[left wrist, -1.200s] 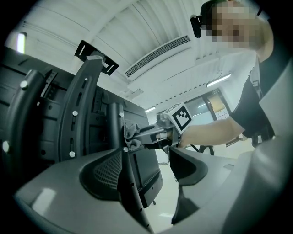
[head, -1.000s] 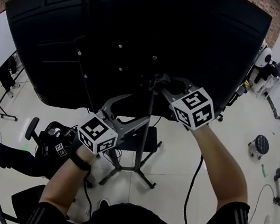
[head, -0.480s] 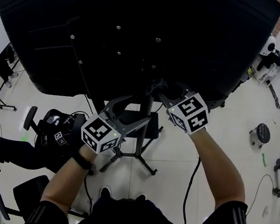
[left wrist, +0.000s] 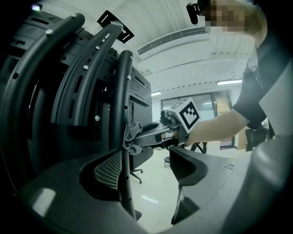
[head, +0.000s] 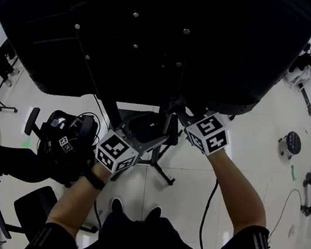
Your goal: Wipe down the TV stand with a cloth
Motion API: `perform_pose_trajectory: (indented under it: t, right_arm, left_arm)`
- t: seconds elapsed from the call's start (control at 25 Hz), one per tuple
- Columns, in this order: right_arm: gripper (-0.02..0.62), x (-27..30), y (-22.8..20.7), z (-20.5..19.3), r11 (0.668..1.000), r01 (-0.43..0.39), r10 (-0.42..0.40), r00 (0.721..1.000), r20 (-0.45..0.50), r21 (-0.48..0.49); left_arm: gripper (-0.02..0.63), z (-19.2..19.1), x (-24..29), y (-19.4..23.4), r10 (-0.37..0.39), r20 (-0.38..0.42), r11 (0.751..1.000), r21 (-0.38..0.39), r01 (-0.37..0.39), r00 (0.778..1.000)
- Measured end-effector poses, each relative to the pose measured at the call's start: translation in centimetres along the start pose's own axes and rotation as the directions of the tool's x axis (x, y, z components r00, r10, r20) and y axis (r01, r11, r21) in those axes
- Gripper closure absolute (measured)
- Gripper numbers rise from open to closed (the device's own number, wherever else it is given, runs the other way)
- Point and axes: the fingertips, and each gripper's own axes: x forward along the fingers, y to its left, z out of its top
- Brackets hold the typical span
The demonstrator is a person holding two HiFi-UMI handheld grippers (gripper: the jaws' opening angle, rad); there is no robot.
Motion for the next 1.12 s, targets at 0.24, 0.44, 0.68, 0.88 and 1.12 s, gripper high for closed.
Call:
perform_pose_trajectory:
  t: [0.24,0.44,0.68,0.88,1.12]
  right_arm:
    - [0.511,1.7,1.0,-4.3,0.999,-0.012,0.015,0.999,-0.049,0.044]
    - [0.511,3.2,2.2,-8.9,0.996,-0.014,0.023,0.995,-0.101,0.084]
    - [0.509,5.5,3.9,-15.4,0.989,-0.020,0.045,0.985,-0.166,0.147]
    - [0.508,7.4,5.5,-19.8,0.984,-0.027,0.064,0.976,-0.207,0.176]
    - [0.502,9.3,6.4,-24.4,0.982,-0.037,0.079,0.970,-0.230,0.185]
  left_arm:
    - [0.255,-4.5,0.3,0.6,0.007,-0.053,1.000,-0.026,-0.009,0.999]
    - [0.255,-8.9,0.3,1.2,0.013,-0.093,0.996,-0.081,-0.020,0.996]
    - [0.255,-14.2,0.5,1.3,0.003,-0.135,0.991,-0.135,-0.022,0.991]
    - [0.255,-18.7,0.7,2.0,-0.011,-0.178,0.987,-0.159,-0.018,0.984]
    - [0.255,-23.7,1.5,3.1,-0.027,-0.229,0.988,-0.153,-0.008,0.973]
